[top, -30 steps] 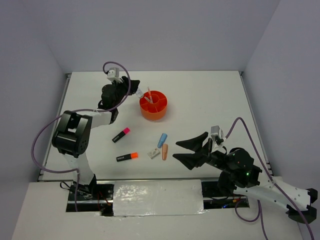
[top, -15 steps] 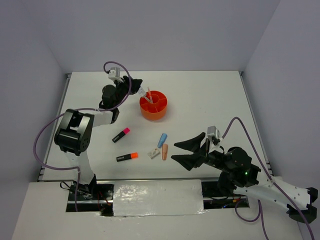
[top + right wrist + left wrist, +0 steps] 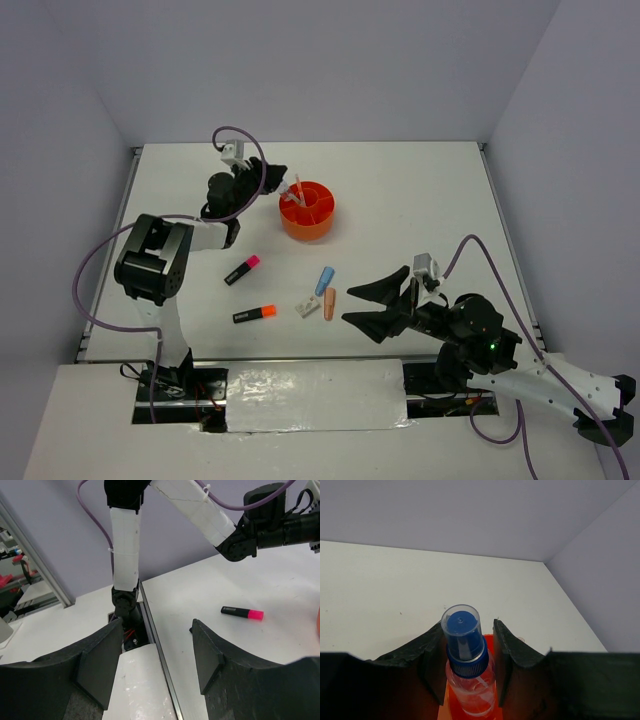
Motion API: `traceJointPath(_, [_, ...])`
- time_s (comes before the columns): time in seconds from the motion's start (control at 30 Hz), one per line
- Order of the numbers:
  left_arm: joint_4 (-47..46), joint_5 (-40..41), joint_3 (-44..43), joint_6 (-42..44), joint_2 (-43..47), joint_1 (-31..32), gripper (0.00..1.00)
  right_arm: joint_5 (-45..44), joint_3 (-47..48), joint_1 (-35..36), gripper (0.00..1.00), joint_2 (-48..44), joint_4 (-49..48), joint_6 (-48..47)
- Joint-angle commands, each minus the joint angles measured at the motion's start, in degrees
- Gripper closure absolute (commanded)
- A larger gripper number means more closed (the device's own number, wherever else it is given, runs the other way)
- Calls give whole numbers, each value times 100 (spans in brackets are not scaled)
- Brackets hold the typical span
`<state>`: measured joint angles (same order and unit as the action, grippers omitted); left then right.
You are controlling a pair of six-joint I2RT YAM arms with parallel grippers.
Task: Sort the stationery into containers
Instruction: Place the stationery in the storage box, then pick up the stationery from the center of the board.
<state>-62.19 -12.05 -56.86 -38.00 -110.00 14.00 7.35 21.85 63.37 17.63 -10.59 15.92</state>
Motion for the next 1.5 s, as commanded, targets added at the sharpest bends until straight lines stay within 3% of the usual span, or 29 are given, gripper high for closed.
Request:
traceJointPath(0.0, [-636,-201,-18,-102,-66,15,87,134,250,26,35,39,-154,-116])
traceJointPath(0.1, [-654,-262,-36,-120,-110,15,81,152,268,17,35,48,-145,-133])
traceJointPath(0.43, [-531,-201,8,-32,-13,15,46,249,294,17,35,162,-198,-160])
traceJointPath(0.63, [-461,-245,17,38,83,15,38,275,338,17,35,259,-207,-177])
traceJointPath(0.73, [-521,-219,113,12,180,15,41,267,338,17,35,276,-224,-177])
traceJointPath(0.87, [-575,-87,342,-15,697,24,39,74,355,17,33,355,-180,-195])
traceJointPath(0.97, [-102,333,474,90,1267,15,35,-137,338,17,31,521,-163,-169])
traceJointPath(1.0, [283,440,544,126,1453,6,33,-225,338,17,30,583,-154,-142])
traceJointPath(1.03, [513,563,597,222,1629,6,24,-330,338,17,30,654,-110,-116])
traceJointPath(1.07, [820,694,632,257,2065,6,1,-540,347,8,29,802,-84,-72])
traceJointPath(1.23, [4034,2097,290,242,3378,33,1,-1516,478,-27,23,1357,267,481])
traceJointPath(1.27, [5153,2319,246,118,3771,33,1,-1709,505,-27,22,1505,355,578])
traceJointPath(1.37, [6478,2777,359,-225,4614,24,1,-2255,584,-53,15,1621,619,894])
traceJointPath(1.47, [6571,2254,965,-120,5659,-11,1,-2677,680,-97,9,1673,926,1202])
